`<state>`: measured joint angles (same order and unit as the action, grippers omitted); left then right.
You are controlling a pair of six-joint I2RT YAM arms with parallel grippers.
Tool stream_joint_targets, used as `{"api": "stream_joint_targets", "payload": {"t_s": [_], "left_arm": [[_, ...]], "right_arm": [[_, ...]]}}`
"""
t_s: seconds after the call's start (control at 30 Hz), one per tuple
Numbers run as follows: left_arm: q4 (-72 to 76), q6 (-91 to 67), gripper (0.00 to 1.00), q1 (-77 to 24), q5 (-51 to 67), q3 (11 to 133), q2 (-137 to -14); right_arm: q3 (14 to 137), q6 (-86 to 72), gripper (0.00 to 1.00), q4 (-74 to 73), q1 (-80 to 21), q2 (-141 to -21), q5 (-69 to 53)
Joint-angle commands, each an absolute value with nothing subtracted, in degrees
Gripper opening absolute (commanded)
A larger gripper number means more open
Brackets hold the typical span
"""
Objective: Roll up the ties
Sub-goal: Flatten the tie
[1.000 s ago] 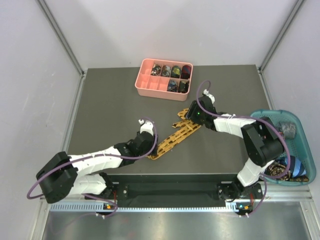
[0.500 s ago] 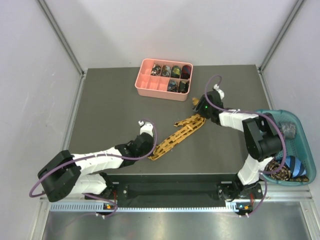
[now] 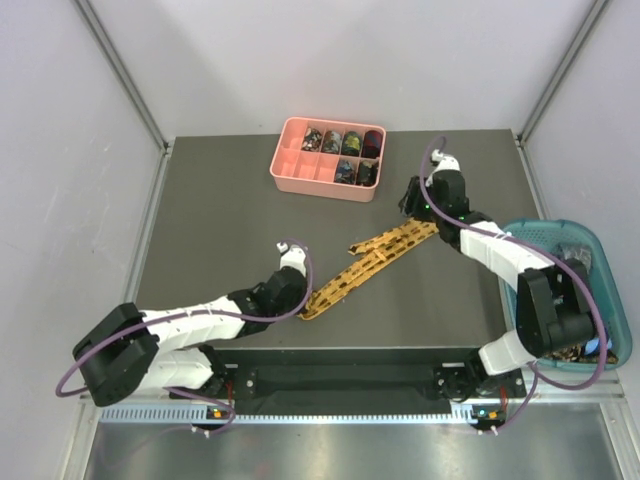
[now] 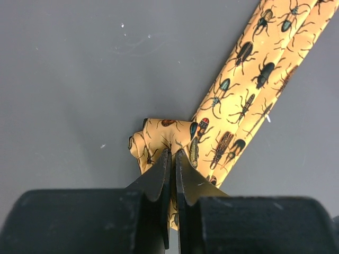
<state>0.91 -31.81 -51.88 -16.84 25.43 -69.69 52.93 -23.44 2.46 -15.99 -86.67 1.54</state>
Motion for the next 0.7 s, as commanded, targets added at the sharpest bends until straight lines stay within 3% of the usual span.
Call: {"api": "stream_joint_targets", "payload": {"t_s": [0.0,0.13,0.2,0.3,0.37,0.67], "left_arm": [[1.85,-31.29,0.0,-52.56,-14.5,24.08,-67.68],[2.2,-30.59,0.0,-52.65,-13.98,23.56,-66.71],[2.37,-30.32,0.0,-52.65,-13.8,23.38,-66.19],[2.64,-30.15,0.0,-52.74,-13.97,22.94,-65.48],[2.72,-30.06,0.0,-52.73,-14.24,22.76,-64.78],[3.52,-29.09,0.0,-52.91,-13.62,22.5,-64.33]], "right_arm": [[54.49,-12.14,0.53,-4.97,-21.34,-84.9,3.57],[57.65,-10.83,0.57,-11.86,-26.17,-87.71,5.97],[58.35,-9.15,0.61,-14.22,-28.9,-89.37,13.13],[61.34,-5.02,0.58,-18.0,-32.16,-92.45,17.13],[62.58,-1.86,0.55,-18.46,-33.22,-93.43,16.53],[66.35,3.26,0.61,-17.49,-38.32,-97.64,7.67]]}}
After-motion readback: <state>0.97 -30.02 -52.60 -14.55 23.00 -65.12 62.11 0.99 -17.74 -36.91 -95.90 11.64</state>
